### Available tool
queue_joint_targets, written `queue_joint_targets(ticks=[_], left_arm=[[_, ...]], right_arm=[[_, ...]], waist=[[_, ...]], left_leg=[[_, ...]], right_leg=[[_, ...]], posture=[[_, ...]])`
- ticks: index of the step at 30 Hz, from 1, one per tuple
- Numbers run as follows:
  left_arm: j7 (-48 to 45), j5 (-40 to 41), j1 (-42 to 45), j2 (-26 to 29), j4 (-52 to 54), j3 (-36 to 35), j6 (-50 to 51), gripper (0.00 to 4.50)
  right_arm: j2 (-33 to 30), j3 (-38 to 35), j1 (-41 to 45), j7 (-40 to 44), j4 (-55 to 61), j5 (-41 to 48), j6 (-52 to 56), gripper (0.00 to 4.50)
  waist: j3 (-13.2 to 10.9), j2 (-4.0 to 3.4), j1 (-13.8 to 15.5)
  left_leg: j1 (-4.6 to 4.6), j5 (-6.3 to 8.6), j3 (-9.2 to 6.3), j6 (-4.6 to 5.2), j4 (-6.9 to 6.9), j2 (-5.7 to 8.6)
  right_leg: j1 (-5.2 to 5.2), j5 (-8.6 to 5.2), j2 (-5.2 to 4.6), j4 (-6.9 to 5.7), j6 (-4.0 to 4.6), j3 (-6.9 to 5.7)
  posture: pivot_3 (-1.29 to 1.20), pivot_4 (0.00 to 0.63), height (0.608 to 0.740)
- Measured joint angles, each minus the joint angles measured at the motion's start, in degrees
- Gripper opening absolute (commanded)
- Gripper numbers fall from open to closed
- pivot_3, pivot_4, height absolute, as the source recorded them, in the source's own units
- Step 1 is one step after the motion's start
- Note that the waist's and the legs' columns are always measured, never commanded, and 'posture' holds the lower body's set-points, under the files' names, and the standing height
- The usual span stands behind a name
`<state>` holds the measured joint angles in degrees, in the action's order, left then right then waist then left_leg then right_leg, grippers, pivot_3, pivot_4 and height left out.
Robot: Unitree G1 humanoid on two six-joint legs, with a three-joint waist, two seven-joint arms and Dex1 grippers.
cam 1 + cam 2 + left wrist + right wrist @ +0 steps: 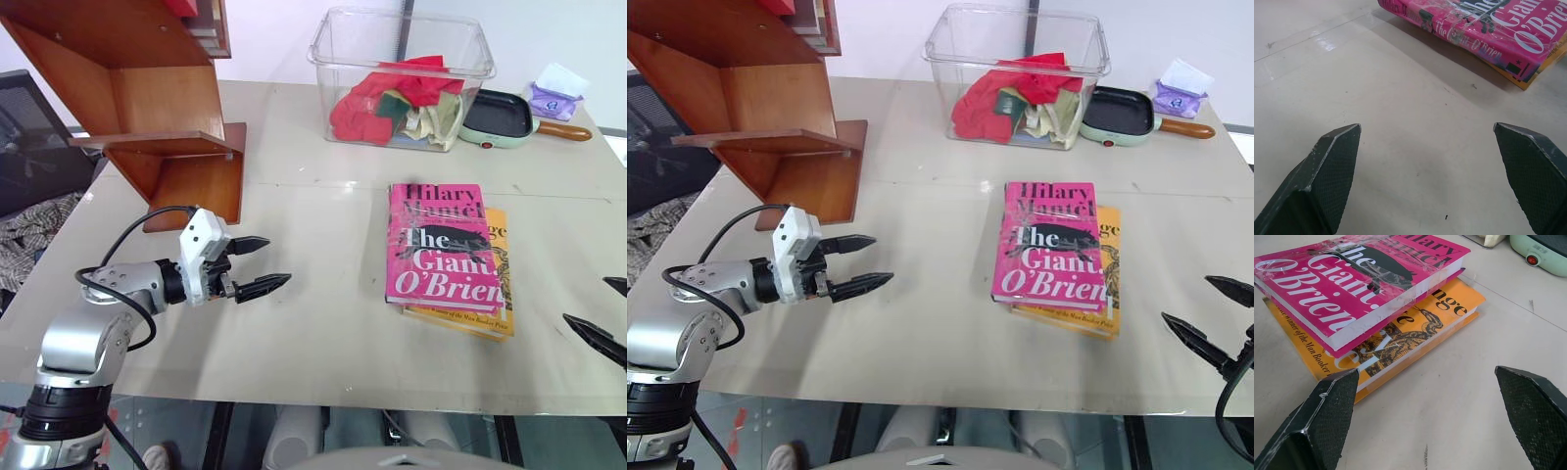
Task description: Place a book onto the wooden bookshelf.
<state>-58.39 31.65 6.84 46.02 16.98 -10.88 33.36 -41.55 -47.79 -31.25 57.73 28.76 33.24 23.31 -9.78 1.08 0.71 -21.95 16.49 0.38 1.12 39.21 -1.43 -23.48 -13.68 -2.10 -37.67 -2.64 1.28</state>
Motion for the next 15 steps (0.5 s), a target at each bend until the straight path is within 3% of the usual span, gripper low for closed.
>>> queue_joint_targets(ticks=[9, 12, 14, 15], left_arm=[[-0.51, -0.05, 5.80, -0.92, -2.05, 1.63, -1.72, 4.46], [-0.50, -0.03, 6.78, -1.49, -2.47, 2.36, -1.77, 4.50], [-0.40, 0.01, 7.49, -1.82, -2.46, 2.40, -1.85, 4.50], [-0.31, 0.03, 7.75, -1.99, -2.45, 2.41, -1.94, 4.50]], right_arm=[[2.54, -0.05, 0.32, -4.60, 2.58, -0.26, -0.24, 4.50], [2.53, 0.06, 0.93, -6.46, 2.76, 0.60, 1.52, 3.75], [2.27, 0.24, 1.92, -7.46, 2.76, 1.64, 3.20, 2.83], [1.97, 0.48, 2.56, -7.99, 2.78, 2.00, 3.64, 2.07]], waist=[[-0.01, 0.03, -0.06], [-0.02, 0.05, -0.16], [-0.02, 0.04, -0.05], [-0.02, 0.04, -0.04]], left_leg=[[-0.01, 0.00, 0.04, 0.00, 0.00, 0.02], [-0.01, 0.00, 0.05, 0.01, 0.00, 0.02], [-0.01, 0.00, 0.05, 0.01, 0.00, 0.02], [0.00, 0.00, 0.05, 0.01, 0.00, 0.02]], right_leg=[[-0.01, 0.03, 0.02, -0.01, 0.04, 0.04], [-0.02, 0.05, 0.03, 0.00, 0.03, 0.06], [-0.02, 0.04, 0.04, -0.01, 0.04, 0.05], [-0.02, 0.04, 0.03, -0.01, 0.04, 0.06]], posture=[[0.00, 0.150, 0.714], [0.00, 0.150, 0.714], [0.00, 0.150, 0.714], [0.00, 0.150, 0.714]])
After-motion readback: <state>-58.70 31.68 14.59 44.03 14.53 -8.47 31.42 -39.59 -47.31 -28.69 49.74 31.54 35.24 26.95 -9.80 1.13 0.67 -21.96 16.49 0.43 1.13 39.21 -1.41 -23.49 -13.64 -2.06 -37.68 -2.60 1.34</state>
